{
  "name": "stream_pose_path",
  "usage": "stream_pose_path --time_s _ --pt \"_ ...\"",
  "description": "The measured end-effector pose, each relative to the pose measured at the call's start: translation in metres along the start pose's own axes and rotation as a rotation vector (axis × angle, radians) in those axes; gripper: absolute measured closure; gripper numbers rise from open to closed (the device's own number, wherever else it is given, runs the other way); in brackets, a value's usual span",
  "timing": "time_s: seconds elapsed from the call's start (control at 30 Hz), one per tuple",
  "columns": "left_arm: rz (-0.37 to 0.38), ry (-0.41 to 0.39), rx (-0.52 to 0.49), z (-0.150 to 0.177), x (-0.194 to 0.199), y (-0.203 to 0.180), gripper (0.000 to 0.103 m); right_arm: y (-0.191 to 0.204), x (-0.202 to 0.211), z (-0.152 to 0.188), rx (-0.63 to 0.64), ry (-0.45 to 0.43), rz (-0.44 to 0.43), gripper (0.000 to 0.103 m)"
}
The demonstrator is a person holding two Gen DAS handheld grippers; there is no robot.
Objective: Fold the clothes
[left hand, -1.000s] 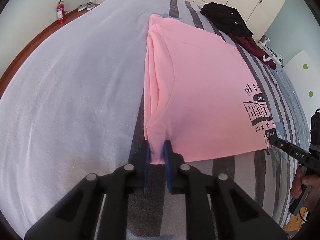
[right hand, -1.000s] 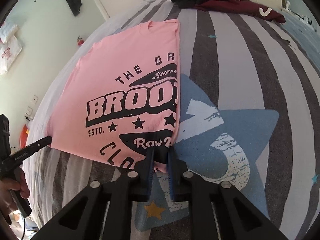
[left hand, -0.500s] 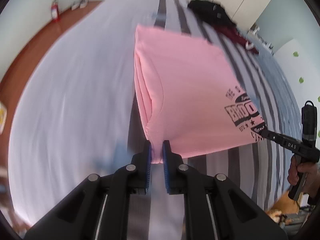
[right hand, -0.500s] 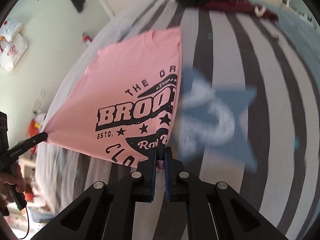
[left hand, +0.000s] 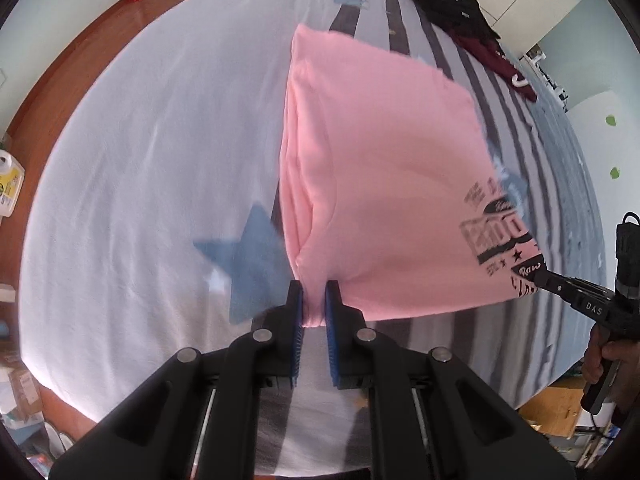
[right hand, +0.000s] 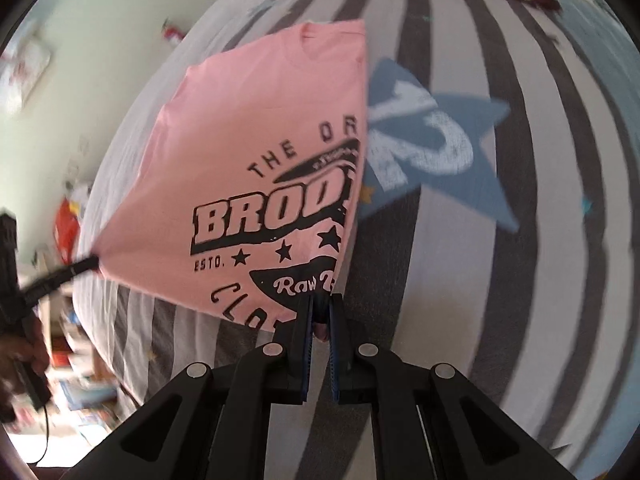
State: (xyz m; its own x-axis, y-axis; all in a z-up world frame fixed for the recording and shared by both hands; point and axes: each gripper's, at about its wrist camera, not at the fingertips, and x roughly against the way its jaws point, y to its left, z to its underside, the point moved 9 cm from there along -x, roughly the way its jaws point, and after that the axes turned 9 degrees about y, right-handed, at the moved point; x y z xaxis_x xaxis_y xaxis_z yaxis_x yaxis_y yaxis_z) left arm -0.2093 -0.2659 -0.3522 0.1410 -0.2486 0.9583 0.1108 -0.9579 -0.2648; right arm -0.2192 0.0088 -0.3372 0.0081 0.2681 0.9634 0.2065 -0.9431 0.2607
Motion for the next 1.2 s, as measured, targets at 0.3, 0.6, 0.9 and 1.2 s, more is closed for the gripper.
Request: stream_pose_path --time_s 0.3,0.6,0.9,1.2 --pt "0.028 -0.156 -0.099 -0.176 0.041 -0.021 0.096 0.005 0.054 -0.149 0.033 -0.118 -0.009 0.097" --pt "0.031 -0.210 0.039 -0.267 -0.025 0.020 0.091 -0.043 -0.001 -0.276 -0.105 -0.247 -0.048 0.093" --pt "0.081 -0.148 -0.038 -0.213 -0.060 0.016 0.054 -0.027 -0.035 -0.225 -0.018 -0.174 -0.098 0.079" --pt "0.109 -0.126 -0.086 -0.206 -0.062 0.010 0.078 -0.023 -0.050 -0.236 -0.053 -0.173 -0.119 0.077"
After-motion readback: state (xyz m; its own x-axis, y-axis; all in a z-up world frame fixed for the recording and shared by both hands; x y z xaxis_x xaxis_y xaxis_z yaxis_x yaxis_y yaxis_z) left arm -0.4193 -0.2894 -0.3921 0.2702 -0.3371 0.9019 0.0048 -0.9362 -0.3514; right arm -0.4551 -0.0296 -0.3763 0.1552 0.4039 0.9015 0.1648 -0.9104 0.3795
